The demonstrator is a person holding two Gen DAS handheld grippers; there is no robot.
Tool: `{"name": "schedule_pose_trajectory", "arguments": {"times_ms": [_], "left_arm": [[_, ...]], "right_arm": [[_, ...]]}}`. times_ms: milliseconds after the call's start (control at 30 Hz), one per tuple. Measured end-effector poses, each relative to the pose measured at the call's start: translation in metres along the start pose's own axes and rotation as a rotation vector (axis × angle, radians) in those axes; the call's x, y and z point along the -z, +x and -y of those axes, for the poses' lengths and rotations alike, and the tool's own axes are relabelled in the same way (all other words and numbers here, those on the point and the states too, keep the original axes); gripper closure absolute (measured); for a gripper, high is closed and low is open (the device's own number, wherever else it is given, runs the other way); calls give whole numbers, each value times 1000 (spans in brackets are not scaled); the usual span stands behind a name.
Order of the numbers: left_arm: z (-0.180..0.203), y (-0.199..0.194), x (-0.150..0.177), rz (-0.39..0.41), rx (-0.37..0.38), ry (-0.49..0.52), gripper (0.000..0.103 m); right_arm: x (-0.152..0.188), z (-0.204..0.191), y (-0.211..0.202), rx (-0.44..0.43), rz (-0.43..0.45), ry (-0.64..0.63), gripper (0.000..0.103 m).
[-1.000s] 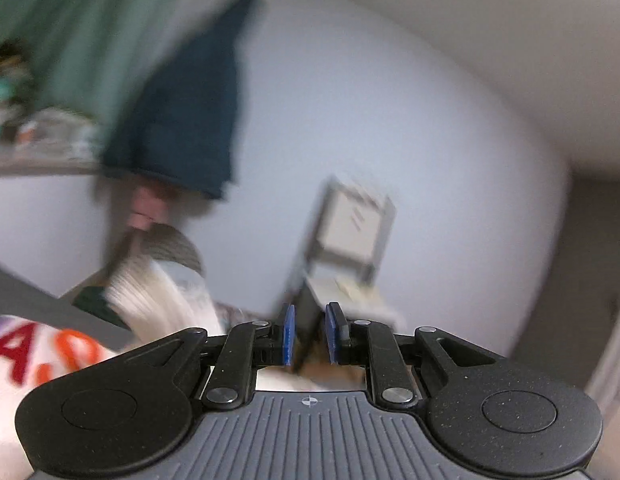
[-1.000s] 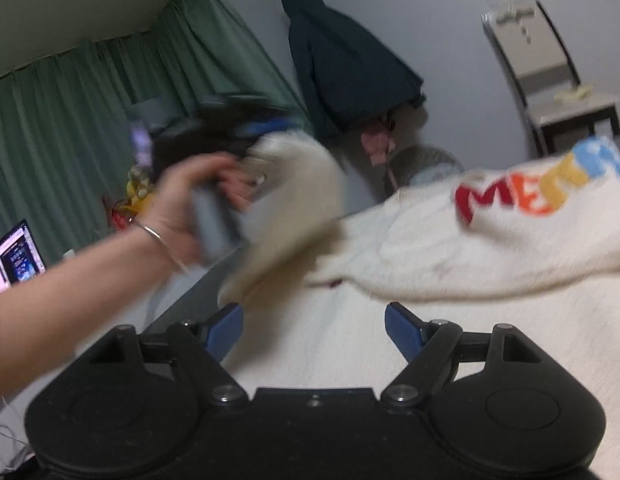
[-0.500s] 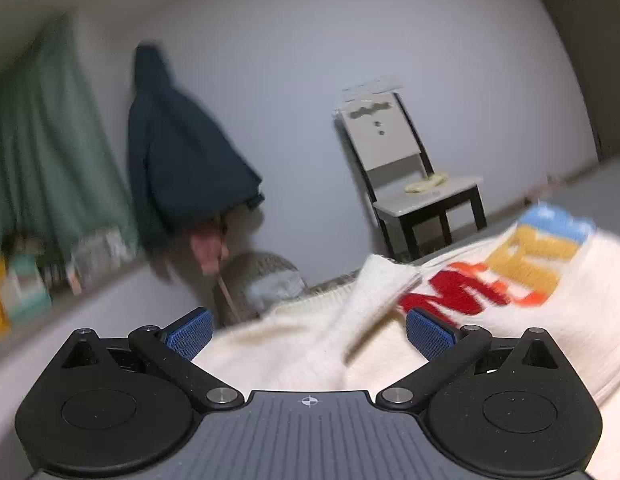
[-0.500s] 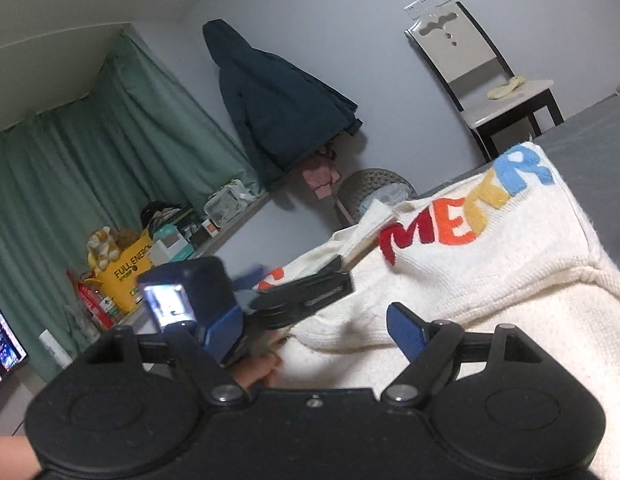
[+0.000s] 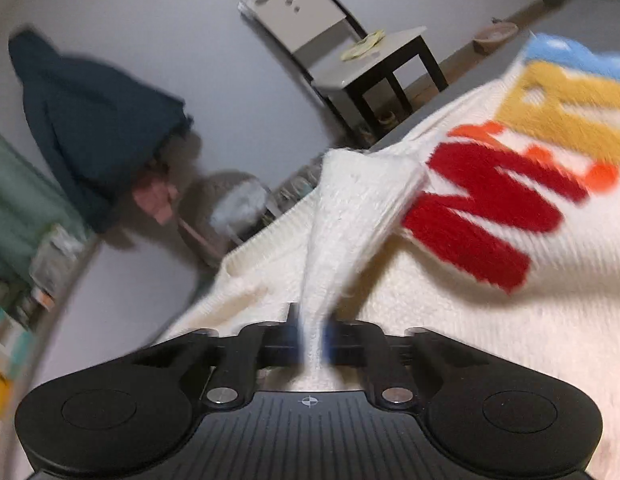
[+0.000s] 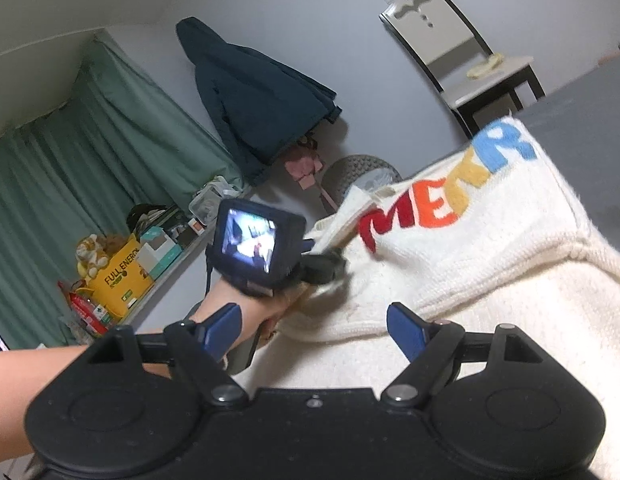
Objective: Fold clothes
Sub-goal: 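Pinch the folded sleeve with the left gripper and lay it flat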
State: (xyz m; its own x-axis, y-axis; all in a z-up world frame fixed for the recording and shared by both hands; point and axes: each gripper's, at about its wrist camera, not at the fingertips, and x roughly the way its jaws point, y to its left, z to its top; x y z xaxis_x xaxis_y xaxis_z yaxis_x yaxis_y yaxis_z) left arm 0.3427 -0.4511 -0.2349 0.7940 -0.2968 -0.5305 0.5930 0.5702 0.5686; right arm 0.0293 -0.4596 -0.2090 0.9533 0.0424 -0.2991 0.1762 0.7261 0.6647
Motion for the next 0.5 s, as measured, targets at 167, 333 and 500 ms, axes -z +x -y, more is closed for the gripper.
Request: {"name": "schedule_pose_trajectory", "arguments": {"times_ms": [167,333,500], "left_arm": [[-22,-33,0,155,-51,-32,96],[-46,-97,-9,356,-34,-114,96],[-14,-131,1,421,98,-174,96]], "right_arm": [[0,6,3,3,-17,32,24],[0,7,3,3,-16,55,24],[-3,7,-1,34,18,54,24]]}}
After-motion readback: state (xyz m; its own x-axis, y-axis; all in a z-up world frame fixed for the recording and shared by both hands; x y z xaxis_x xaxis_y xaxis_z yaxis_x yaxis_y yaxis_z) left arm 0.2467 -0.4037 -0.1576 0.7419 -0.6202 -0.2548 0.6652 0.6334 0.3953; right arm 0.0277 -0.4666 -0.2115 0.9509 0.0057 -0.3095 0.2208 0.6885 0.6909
